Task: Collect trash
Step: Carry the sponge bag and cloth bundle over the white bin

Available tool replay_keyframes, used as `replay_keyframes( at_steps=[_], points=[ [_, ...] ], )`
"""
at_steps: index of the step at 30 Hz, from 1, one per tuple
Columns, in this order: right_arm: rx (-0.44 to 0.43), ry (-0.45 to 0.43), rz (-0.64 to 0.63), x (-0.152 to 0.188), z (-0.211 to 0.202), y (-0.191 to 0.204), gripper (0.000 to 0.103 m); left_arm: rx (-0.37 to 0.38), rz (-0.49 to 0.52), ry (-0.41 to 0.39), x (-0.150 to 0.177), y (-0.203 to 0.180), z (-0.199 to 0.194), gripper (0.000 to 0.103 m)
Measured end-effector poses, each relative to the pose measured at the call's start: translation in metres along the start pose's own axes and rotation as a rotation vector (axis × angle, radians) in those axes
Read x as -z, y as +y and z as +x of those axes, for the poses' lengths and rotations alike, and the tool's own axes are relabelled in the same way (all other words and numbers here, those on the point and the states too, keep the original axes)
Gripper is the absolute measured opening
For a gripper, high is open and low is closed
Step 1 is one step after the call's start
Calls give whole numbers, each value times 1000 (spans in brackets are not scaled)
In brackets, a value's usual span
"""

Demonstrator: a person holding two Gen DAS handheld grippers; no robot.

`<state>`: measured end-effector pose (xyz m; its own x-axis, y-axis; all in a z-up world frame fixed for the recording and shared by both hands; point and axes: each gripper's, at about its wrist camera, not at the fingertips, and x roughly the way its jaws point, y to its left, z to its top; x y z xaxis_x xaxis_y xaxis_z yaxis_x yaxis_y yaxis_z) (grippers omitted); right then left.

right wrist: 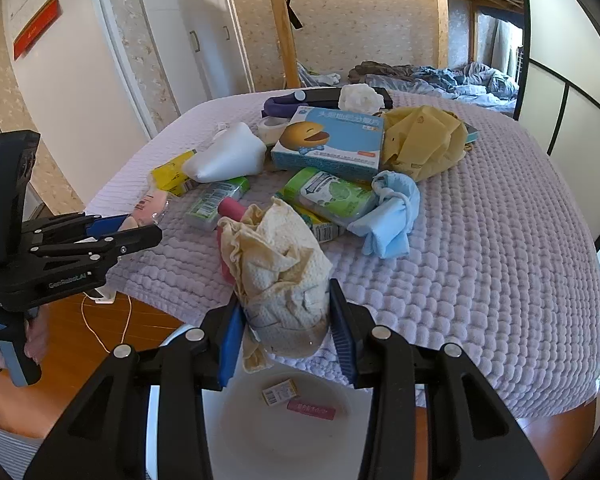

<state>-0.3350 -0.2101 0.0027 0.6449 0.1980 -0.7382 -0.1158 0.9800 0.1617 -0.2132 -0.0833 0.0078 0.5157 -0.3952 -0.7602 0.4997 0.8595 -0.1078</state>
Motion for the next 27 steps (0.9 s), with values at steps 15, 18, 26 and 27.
replay_keyframes(
  at_steps=[15,18,26,27],
  points=[
    [5,35,9,8,-9,-3,39,37,-1,2,7,-22,-13,39],
    [9,39,3,13,-14,-3,39,46,6,9,9,-29,-15,39],
    [9,46,10,23,-25,-7,39,65,21,24,17,-43,-18,39],
    [10,46,9,25,-28,-8,39,67,23,25,18,-44,-19,39]
  ],
)
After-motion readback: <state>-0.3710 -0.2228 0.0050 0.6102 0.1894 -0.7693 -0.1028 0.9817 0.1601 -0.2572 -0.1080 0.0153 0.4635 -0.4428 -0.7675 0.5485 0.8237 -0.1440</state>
